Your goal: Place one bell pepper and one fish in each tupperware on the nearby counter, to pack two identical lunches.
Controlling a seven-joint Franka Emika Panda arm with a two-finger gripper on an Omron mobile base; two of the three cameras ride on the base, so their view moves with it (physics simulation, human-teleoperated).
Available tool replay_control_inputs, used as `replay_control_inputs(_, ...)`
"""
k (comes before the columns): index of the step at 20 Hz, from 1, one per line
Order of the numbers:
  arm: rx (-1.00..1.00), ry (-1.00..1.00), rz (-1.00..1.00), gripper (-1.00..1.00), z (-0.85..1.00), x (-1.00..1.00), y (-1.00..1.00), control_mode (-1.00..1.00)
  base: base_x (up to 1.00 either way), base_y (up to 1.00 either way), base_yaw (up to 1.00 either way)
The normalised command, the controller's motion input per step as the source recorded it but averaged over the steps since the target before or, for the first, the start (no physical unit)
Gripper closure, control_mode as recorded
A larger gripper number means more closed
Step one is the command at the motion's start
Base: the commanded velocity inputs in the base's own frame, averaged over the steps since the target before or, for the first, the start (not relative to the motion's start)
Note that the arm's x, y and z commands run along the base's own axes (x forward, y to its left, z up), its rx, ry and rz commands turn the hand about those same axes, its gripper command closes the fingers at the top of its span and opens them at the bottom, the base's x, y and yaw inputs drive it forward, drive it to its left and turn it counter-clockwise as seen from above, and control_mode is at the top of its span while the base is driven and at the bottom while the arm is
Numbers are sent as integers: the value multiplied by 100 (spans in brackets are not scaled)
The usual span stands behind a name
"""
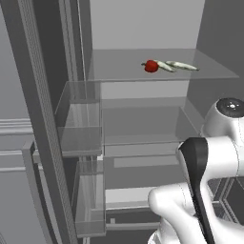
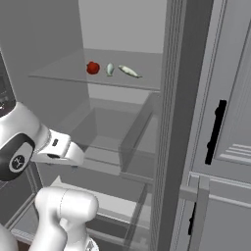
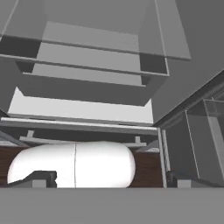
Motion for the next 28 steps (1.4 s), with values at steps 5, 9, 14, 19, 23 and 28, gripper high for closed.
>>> replay_control_inputs(5, 21, -2, -1, -100, 39, 38, 0, -100, 0, 0, 0)
replay_control_inputs(9, 20, -14, 0, -100, 97, 34, 4, -100, 0, 0, 0)
replay_control_inputs(14, 4, -21, 0, -100, 100, 28, 30, -100, 0, 0, 0)
replay_control_inputs(19, 1, -23, 0, -100, 80, 39, 60, -100, 0, 0, 0)
replay_control_inputs(23, 10, -28, 0, -100, 27, 56, 23, -100, 0, 0, 0)
replay_control_inputs(28, 9, -12, 0, -100, 4, 92, 0, -100, 0, 0, 0)
